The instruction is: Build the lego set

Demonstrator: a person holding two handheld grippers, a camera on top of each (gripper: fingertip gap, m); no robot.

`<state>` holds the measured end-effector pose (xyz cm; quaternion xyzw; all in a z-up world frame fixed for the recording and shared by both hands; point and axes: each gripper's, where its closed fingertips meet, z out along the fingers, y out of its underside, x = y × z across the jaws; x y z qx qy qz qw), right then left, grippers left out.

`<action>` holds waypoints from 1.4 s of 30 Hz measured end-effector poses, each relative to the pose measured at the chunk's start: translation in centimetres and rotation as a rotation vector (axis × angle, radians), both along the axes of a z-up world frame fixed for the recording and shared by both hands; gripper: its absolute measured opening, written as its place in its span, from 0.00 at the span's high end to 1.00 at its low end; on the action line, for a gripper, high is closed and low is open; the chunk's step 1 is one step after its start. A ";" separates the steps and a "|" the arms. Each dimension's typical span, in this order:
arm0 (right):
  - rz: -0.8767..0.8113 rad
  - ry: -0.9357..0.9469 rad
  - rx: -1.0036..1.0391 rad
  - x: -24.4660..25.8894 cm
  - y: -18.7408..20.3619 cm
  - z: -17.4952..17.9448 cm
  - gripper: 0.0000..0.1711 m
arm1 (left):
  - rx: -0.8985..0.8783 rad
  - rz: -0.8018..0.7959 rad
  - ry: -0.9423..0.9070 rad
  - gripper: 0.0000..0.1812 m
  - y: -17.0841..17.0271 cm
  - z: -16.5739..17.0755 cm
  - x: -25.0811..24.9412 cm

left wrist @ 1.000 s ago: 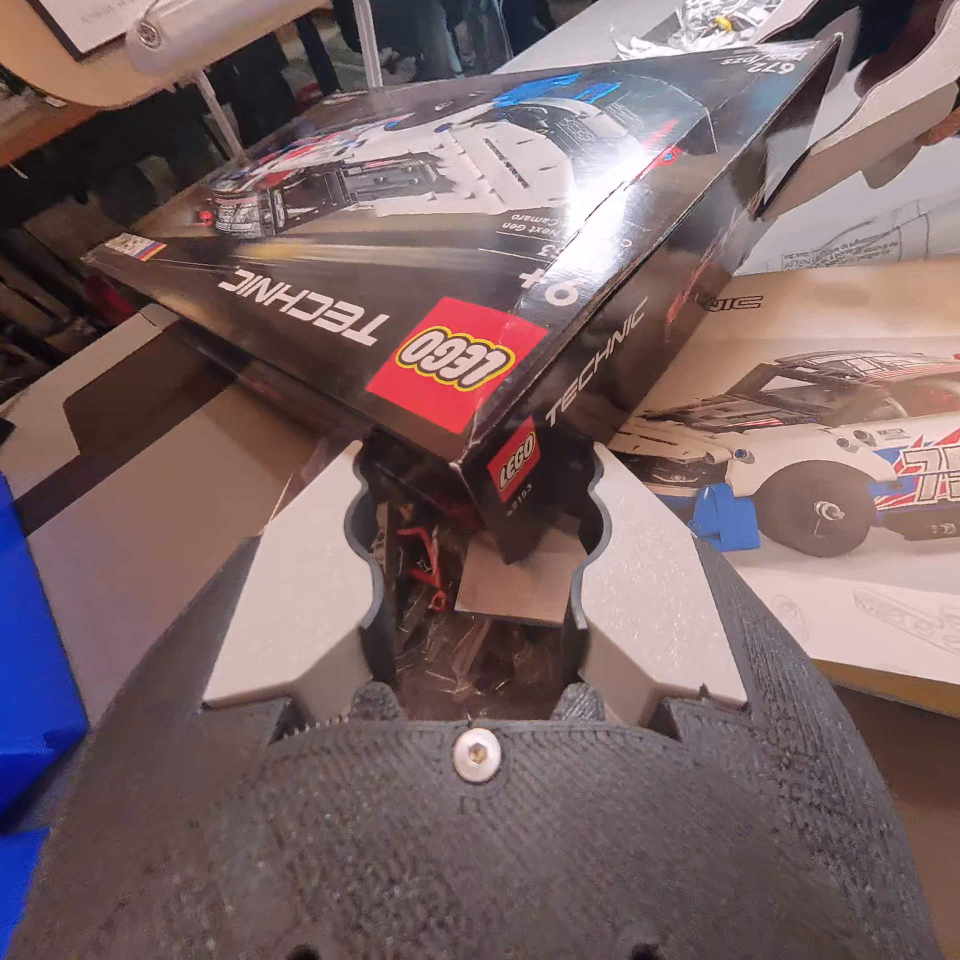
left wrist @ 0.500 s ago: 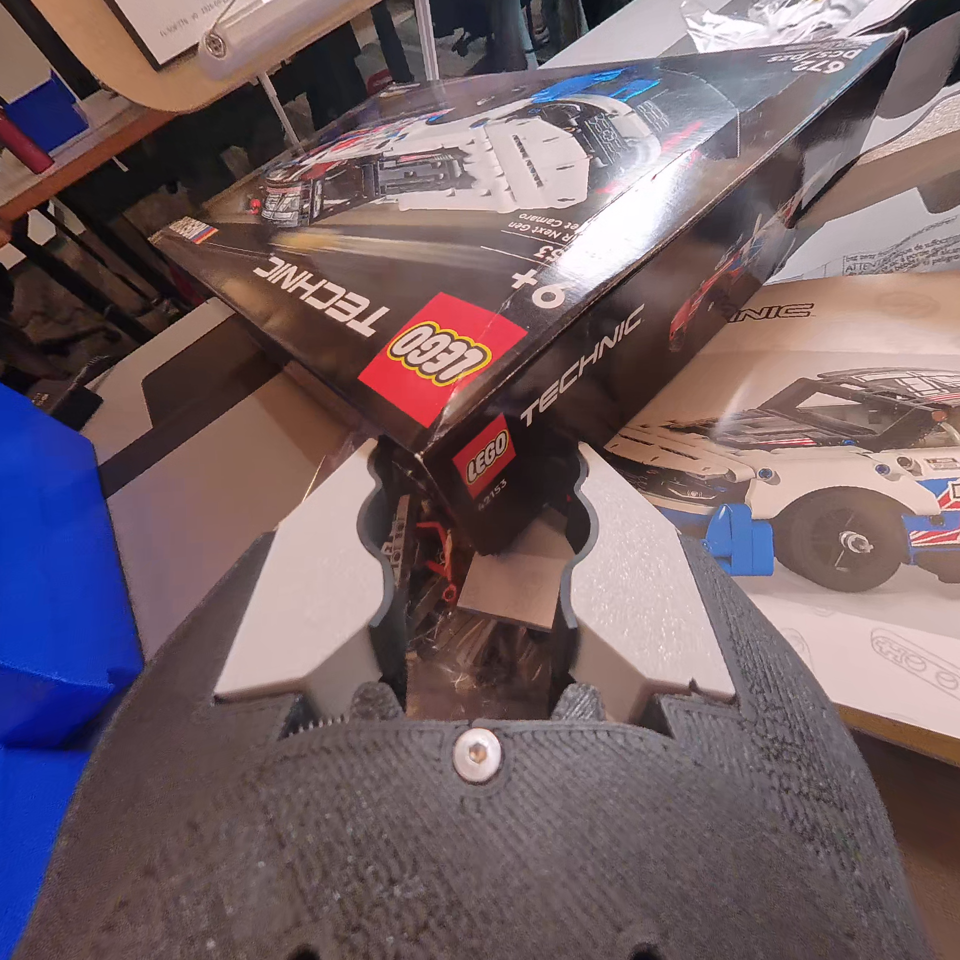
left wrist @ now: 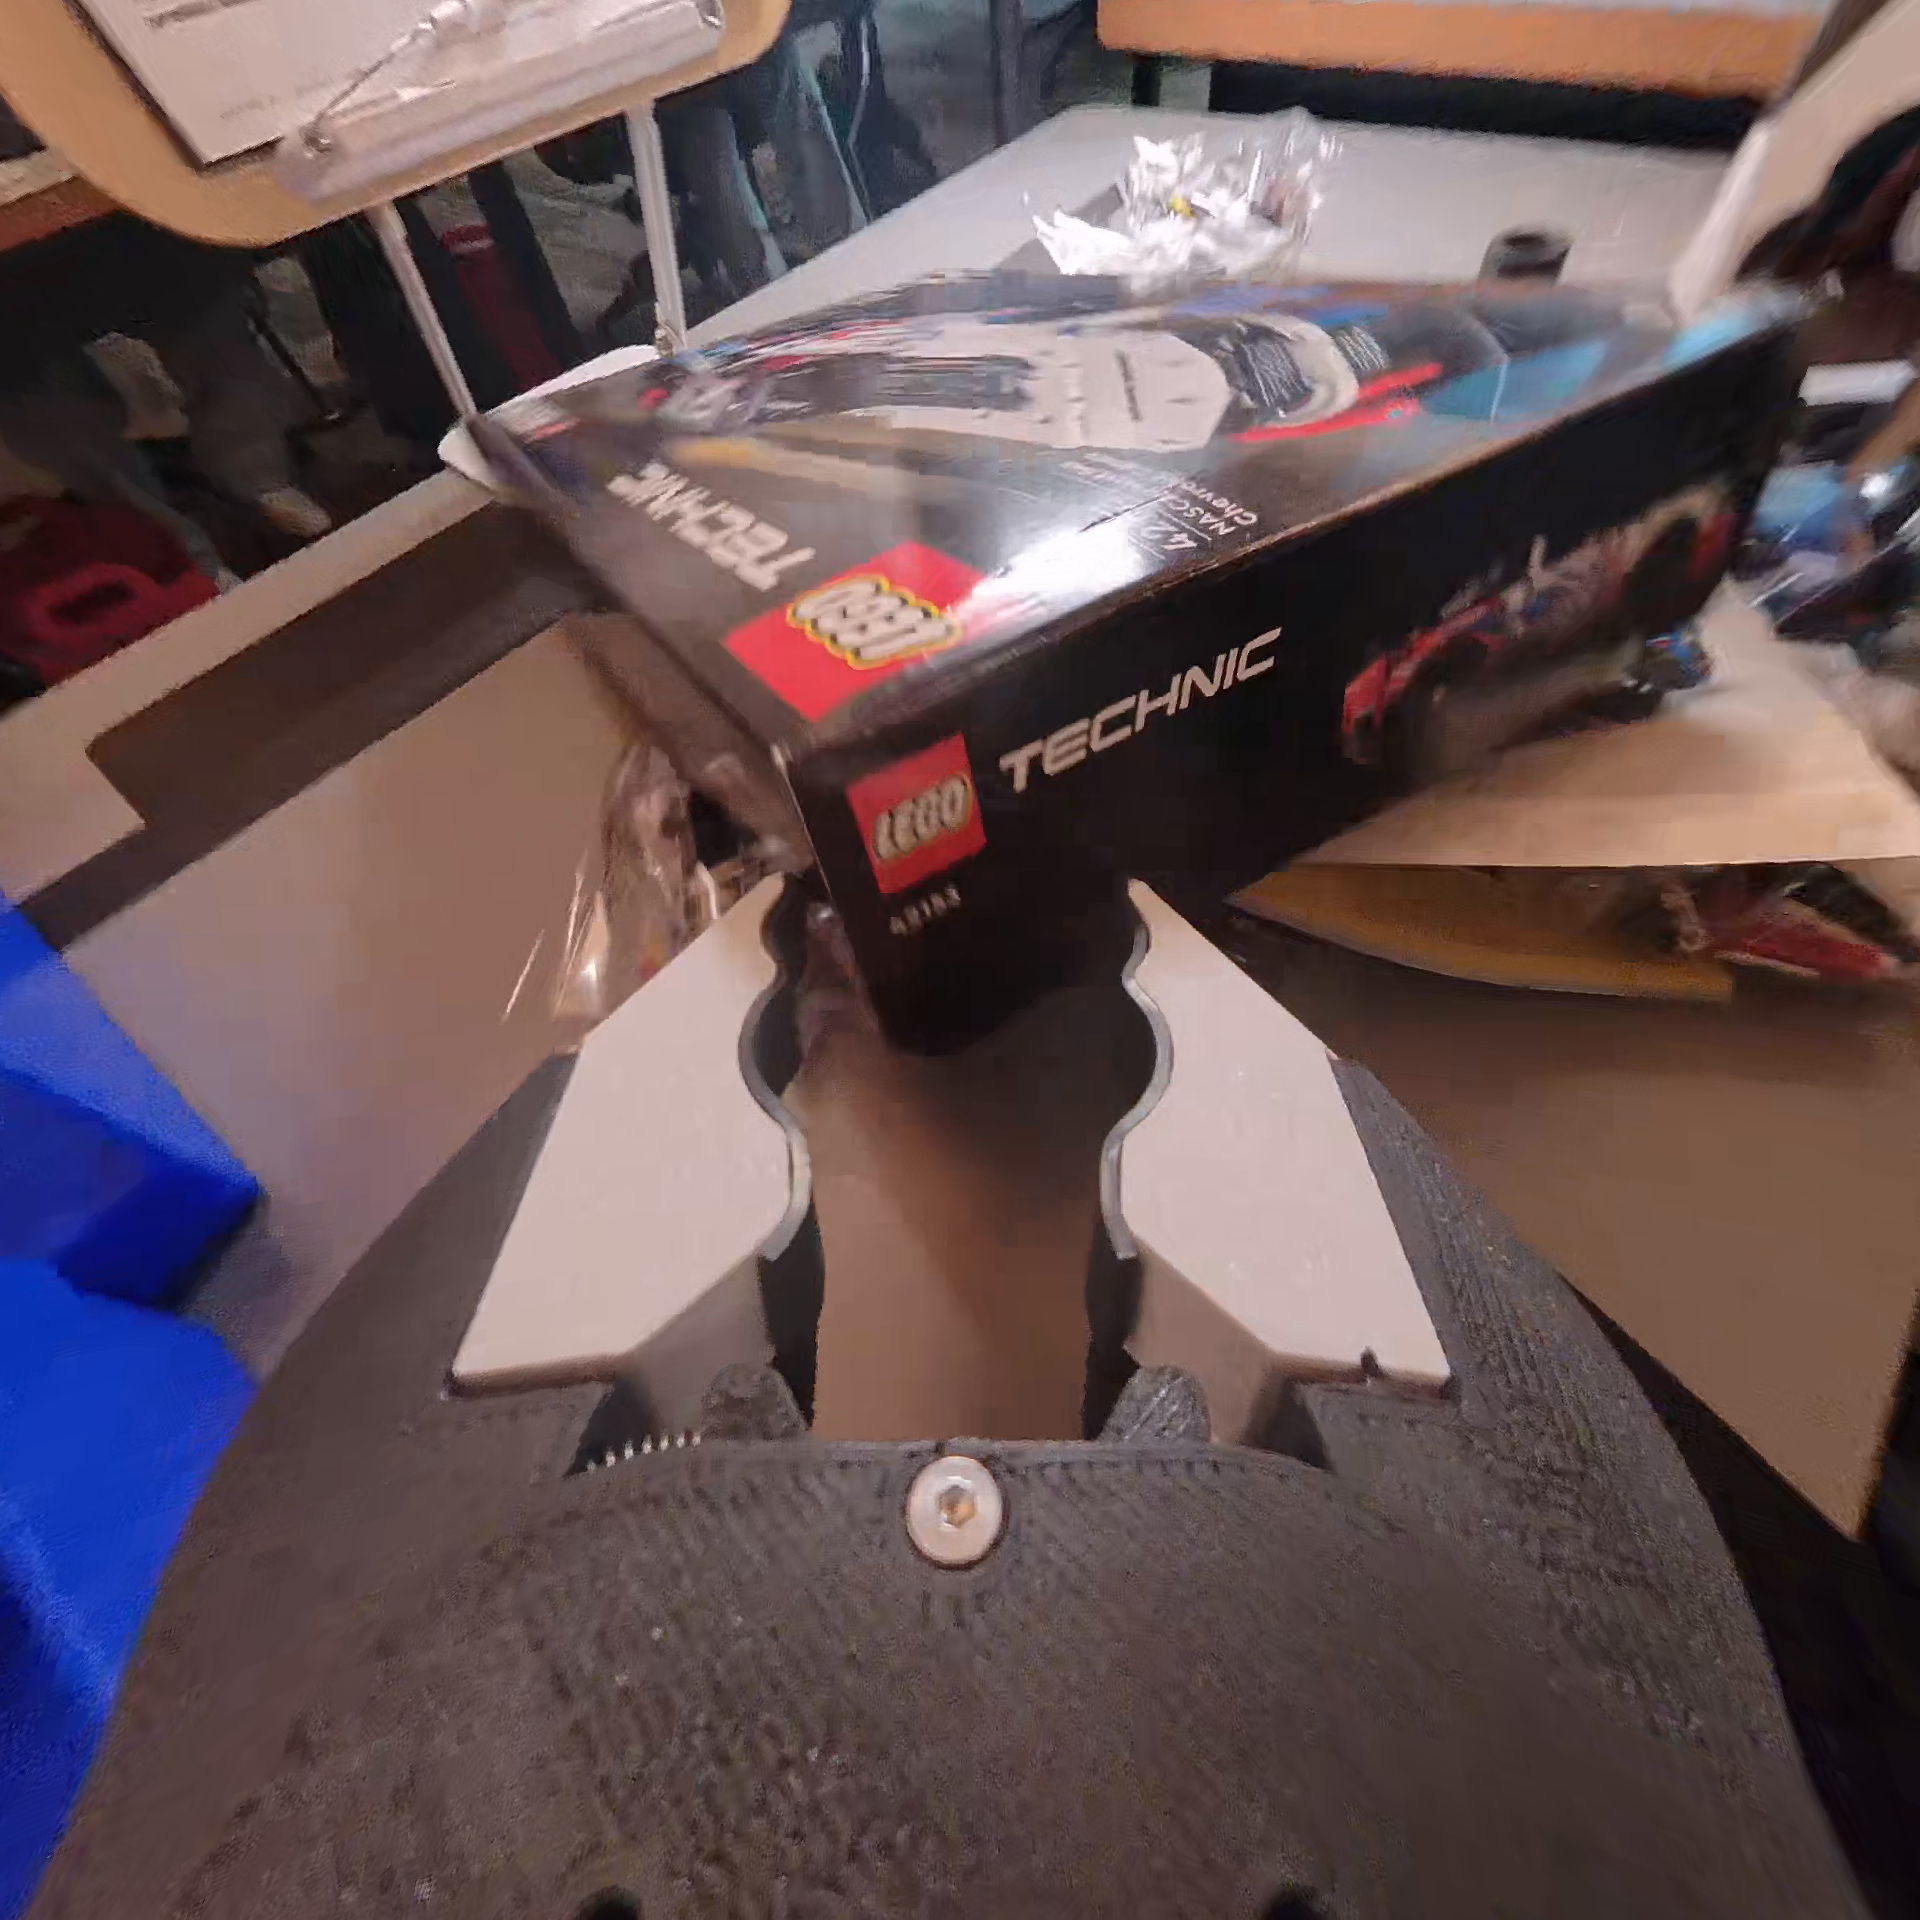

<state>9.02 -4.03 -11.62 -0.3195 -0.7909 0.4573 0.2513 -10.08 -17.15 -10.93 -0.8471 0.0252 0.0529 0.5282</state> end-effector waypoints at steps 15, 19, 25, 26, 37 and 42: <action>-0.381 -0.244 -0.180 -11.7 24.8 2.5 0.44 | 0.280 0.275 -0.464 0.52 -0.4 3.8 1.6; -0.382 -0.482 -0.403 -12.1 27.1 -1.0 0.37 | 0.202 0.244 -0.627 0.42 3.7 3.3 -0.8; -0.283 -0.611 -0.539 -12.7 24.5 -4.3 0.36 | -0.050 0.164 -0.783 0.41 8.3 0.2 -1.4; -0.313 -0.563 -0.457 -13.1 24.7 -4.8 0.38 | -0.096 0.167 -0.729 0.44 8.6 -0.2 -1.3; -0.552 0.160 -0.304 -3.7 27.5 9.3 0.47 | 0.057 0.076 -0.306 0.61 12.0 8.3 2.1; -0.777 0.352 -0.187 5.6 33.0 12.0 0.55 | 0.111 -0.049 0.010 0.62 21.5 12.6 4.2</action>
